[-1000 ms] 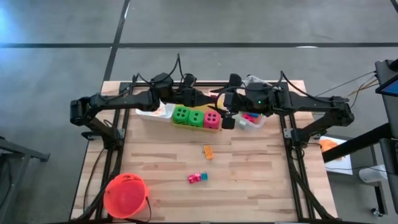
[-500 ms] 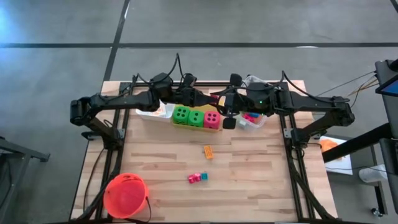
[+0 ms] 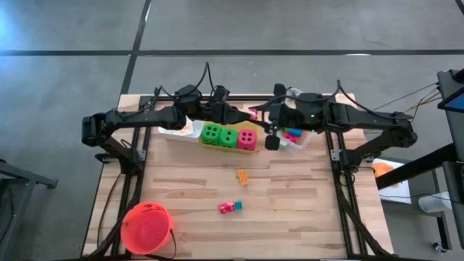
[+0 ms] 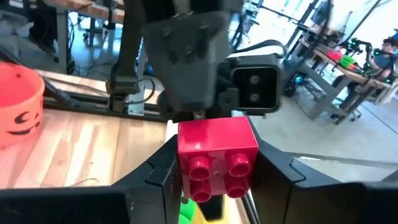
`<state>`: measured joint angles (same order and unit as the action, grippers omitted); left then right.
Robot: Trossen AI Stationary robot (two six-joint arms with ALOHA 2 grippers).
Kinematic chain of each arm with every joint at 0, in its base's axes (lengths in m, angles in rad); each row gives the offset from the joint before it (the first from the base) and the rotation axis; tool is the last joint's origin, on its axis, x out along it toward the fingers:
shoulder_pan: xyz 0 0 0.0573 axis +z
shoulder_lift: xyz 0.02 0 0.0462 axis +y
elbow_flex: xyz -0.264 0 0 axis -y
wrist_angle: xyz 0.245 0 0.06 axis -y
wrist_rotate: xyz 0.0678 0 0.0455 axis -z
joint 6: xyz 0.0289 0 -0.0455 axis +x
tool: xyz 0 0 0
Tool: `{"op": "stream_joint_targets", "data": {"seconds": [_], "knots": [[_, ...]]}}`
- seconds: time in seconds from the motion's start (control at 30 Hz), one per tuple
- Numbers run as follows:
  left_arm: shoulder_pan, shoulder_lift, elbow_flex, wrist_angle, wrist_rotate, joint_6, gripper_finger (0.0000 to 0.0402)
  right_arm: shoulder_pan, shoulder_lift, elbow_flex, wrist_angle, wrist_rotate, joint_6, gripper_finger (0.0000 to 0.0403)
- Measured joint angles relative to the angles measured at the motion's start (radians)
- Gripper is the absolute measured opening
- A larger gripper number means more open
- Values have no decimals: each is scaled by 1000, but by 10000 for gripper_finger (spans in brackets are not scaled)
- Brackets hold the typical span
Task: Pick & Place Toys
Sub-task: Put the red game piece into the transparent bin
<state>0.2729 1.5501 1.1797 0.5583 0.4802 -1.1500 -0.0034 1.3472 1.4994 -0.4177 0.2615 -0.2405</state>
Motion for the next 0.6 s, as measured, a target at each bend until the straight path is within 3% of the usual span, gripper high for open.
{"op": "stream_joint_targets", "data": {"seconds": [0.3,0.47,0.6], "knots": [[-1,-5,0,-55,74,-11,350,-99,-86,0,-173,-69,195,131],[-5,-17,0,-215,98,11,350,-216,-103,-1,-340,-150,354,131],[-13,-26,23,-447,104,104,350,-316,-91,-13,-491,-216,474,131]]}}
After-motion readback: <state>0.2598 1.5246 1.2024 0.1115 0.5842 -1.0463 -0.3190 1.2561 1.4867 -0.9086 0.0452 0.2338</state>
